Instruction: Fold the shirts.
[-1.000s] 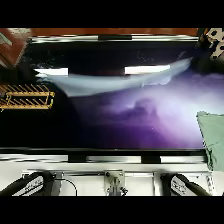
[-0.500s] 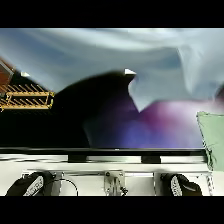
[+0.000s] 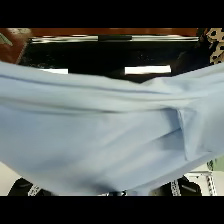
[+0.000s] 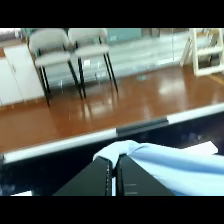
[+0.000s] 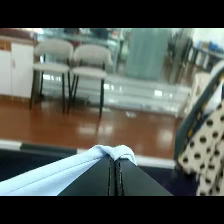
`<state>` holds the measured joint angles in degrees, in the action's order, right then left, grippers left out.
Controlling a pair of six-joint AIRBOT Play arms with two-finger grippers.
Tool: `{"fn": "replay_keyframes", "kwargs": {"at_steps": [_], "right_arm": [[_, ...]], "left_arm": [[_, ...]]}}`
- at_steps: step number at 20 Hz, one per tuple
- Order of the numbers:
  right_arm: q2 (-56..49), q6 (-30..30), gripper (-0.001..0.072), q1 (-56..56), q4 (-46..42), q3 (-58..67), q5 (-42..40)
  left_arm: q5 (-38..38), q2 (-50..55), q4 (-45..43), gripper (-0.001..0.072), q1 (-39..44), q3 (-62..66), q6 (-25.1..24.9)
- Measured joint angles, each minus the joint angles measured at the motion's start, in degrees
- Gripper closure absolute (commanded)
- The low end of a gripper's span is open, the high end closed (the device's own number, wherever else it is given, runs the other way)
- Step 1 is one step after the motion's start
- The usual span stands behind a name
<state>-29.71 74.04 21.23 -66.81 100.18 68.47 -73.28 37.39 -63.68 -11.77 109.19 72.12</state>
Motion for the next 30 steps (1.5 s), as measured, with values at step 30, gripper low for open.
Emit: {"fn": "replay_keyframes", "kwargs": {"at_steps": [30], "right_arm": [[-63.71,3.32,0.0645,-17.00,6.82,-23.85,-44.50]], "left_arm": [[21.20,63.89,14.60,0.0676,4.72,-17.59,-3.80]]}}
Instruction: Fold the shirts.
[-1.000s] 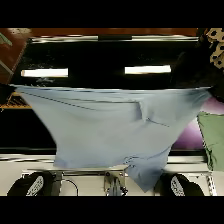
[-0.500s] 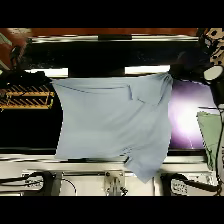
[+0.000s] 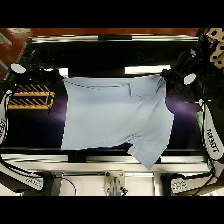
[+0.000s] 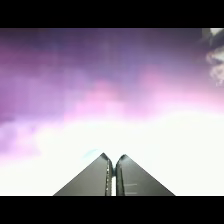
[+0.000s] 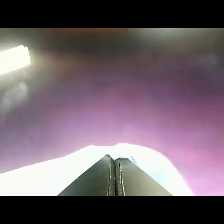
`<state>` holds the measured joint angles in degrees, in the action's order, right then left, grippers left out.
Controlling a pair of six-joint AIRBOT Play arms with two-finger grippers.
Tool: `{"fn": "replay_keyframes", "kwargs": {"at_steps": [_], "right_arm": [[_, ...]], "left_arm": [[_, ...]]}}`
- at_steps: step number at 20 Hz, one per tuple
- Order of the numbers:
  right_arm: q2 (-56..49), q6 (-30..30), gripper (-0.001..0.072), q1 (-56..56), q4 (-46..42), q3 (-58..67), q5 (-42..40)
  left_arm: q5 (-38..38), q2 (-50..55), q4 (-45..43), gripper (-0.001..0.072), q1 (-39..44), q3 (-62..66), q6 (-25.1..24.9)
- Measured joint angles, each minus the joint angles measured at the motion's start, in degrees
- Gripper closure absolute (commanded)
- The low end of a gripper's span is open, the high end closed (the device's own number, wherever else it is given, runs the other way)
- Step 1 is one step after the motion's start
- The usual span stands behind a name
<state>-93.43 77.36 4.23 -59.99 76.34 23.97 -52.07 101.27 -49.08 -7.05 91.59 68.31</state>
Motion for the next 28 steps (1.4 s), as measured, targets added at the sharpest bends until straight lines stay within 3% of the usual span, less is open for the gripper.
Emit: {"fn": "replay_keyframes", "kwargs": {"at_steps": [6,11,16,28], "right_arm": [[1.14,1.42,0.0645,1.16,-0.31,0.00,6.88],[2.97,5.38,0.0645,4.04,-1.79,-0.24,25.79],[3.28,10.78,0.0645,5.18,-9.51,-0.68,42.27],[3.34,17.00,0.0644,5.05,-13.51,-1.01,50.51]], "left_arm": [[-6.67,1.68,-0.76,0.0677,0.09,0.39,-0.11],[-21.90,1.90,-5.68,0.0676,0.07,0.42,2.49],[-32.48,1.90,-12.48,0.0676,-0.15,0.42,6.80],[-36.92,3.43,-14.40,0.0675,1.70,0.42,10.62]]}}
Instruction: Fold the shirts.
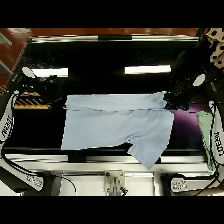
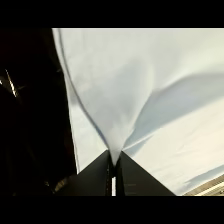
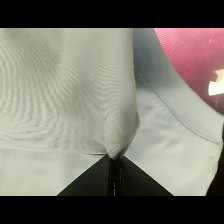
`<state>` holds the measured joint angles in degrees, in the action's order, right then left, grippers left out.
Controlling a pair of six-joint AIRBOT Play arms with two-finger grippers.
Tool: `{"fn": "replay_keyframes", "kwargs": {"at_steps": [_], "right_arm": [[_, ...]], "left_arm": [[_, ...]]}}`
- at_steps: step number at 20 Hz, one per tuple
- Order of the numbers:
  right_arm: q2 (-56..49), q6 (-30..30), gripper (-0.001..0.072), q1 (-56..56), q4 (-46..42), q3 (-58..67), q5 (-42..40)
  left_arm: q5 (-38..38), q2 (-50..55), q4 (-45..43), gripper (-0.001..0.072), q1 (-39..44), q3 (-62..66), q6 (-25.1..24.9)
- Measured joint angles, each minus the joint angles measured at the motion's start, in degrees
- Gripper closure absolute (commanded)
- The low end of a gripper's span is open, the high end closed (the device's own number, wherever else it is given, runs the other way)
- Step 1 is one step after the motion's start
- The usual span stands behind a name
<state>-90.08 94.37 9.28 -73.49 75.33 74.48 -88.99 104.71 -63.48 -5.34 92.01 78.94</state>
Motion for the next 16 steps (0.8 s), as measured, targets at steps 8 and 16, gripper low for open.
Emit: {"fn": "replay_keyframes", "kwargs": {"at_steps": [8,16], "right_arm": [[3.48,-2.36,0.0137,1.29,-0.22,-1.31,5.46],[18.51,-10.10,0.0138,14.51,-8.52,-5.79,18.03]], "left_arm": [[-5.07,-1.16,-0.09,0.0151,-1.36,-0.02,1.57],[-4.09,-21.16,2.19,0.0149,-7.19,-25.81,-0.94]]}}
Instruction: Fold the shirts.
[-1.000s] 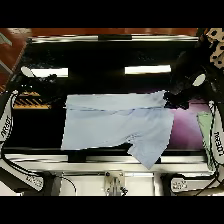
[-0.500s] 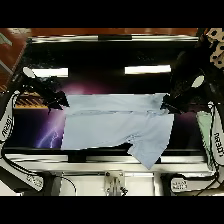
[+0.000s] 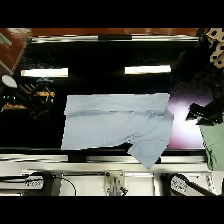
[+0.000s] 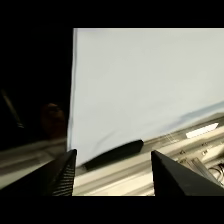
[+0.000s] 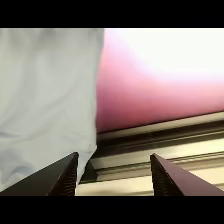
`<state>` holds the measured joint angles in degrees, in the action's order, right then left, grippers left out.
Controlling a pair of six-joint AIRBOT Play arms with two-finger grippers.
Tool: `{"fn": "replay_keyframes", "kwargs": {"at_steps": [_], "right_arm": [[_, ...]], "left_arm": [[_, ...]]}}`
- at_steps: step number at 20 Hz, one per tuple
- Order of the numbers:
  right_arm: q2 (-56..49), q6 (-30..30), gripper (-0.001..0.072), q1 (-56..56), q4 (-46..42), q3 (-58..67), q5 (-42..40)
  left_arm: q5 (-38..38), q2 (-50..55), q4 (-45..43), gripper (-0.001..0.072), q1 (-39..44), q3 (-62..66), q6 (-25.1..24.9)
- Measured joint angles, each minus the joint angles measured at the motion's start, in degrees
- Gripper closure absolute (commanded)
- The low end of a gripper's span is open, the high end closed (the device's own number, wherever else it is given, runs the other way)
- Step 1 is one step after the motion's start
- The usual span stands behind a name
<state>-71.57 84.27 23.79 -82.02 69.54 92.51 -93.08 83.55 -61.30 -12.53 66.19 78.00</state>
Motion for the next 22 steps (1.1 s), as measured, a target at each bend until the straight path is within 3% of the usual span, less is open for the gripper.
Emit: {"fn": "replay_keyframes", "kwargs": {"at_steps": [3,7,16,22], "right_arm": [[4.02,-1.49,0.0137,4.04,4.39,-3.54,-1.88],[5.92,-2.84,0.0138,5.88,9.77,-5.51,-2.99],[6.62,-3.93,0.0138,6.58,12.66,-6.16,-3.06],[6.64,-3.98,0.0138,6.58,12.61,-6.21,-3.04]], "left_arm": [[4.33,-7.69,1.55,0.0148,-4.37,-16.68,-3.48],[6.93,-12.52,2.97,0.0150,-10.27,-27.58,-7.78],[14.82,-14.12,4.13,0.0160,-11.34,-36.52,-11.15],[18.16,-14.19,6.69,0.0210,-8.63,-37.27,-11.96]]}}
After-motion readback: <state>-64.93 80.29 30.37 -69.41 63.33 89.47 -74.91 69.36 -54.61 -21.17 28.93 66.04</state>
